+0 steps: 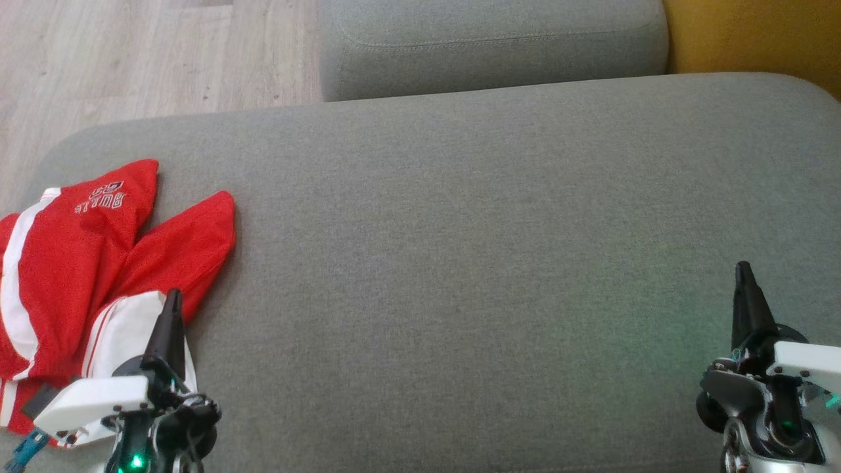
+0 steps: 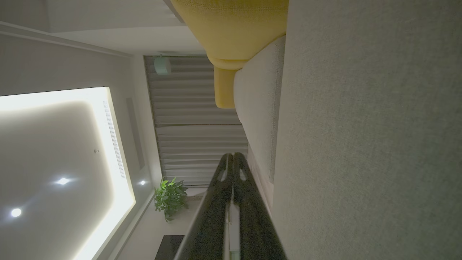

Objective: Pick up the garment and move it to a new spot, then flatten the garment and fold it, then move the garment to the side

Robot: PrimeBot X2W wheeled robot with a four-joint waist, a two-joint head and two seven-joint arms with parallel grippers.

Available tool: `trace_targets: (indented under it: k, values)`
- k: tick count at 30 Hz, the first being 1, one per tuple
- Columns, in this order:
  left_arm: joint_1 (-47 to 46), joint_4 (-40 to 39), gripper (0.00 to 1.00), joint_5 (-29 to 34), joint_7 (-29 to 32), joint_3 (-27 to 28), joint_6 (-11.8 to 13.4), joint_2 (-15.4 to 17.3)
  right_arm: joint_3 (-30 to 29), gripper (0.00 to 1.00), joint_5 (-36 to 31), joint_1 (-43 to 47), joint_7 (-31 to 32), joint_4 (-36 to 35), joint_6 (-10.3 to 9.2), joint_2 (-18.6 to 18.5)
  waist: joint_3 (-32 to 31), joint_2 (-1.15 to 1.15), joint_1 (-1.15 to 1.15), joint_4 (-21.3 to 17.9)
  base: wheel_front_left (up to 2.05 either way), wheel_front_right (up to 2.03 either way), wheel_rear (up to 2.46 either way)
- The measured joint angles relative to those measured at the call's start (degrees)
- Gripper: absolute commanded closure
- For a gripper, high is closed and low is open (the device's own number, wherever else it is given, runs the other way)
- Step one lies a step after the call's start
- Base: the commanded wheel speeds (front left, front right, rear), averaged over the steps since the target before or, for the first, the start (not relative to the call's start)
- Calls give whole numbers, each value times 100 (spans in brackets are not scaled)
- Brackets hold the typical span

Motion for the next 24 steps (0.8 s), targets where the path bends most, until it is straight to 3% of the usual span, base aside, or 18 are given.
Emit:
trace_targets:
  k: [23, 24]
  values:
    - [0, 0, 100, 0, 0, 0, 0, 0, 0, 100, 0, 0, 0, 0, 0, 0, 0, 0, 0, 0, 0, 0, 0]
    - [0, 0, 0, 0, 0, 0, 0, 0, 0, 0, 0, 0, 0, 0, 0, 0, 0, 0, 0, 0, 0, 0, 0]
